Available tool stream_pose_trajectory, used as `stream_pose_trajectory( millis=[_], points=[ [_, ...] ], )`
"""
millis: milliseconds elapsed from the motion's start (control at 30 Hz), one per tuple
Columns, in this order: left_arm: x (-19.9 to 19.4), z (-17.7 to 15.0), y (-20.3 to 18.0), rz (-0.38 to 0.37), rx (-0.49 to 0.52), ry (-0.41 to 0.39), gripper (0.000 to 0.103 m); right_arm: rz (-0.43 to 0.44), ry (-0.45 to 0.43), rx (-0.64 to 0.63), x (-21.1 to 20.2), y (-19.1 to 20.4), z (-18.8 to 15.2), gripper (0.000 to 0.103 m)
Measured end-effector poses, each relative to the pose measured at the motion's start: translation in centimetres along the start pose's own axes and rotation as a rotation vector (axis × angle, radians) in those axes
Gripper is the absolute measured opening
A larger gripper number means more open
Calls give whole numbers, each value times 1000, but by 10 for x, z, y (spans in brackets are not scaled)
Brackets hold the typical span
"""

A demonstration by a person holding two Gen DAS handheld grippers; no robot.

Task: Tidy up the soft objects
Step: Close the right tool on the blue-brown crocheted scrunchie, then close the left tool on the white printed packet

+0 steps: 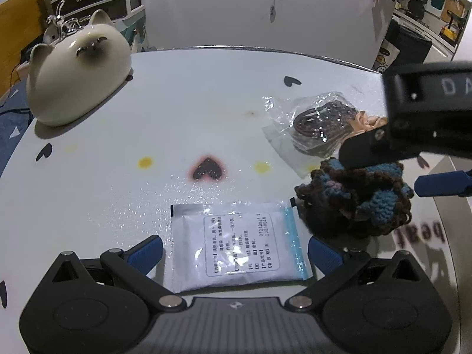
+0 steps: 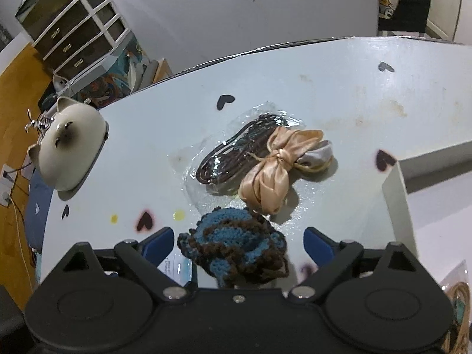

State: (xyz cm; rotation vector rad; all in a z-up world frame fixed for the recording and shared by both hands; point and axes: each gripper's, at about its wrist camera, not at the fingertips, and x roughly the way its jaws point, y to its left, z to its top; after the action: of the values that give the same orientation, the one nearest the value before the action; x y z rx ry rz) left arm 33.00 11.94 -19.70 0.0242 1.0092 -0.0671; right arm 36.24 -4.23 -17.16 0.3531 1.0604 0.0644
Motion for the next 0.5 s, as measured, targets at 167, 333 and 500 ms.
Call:
stream_pose_trajectory(
  millis=[167, 333, 500],
  points=[
    [1, -1, 2, -4, -17, 3, 103, -12, 8, -72, 8, 12, -4, 95],
    [2, -2, 3, -3, -28, -1, 103, -32, 36, -93, 18, 13, -5, 82],
    [2, -2, 0, 13, -22, 5, 103, -26, 63, -83, 23, 8, -6, 63]
  ],
)
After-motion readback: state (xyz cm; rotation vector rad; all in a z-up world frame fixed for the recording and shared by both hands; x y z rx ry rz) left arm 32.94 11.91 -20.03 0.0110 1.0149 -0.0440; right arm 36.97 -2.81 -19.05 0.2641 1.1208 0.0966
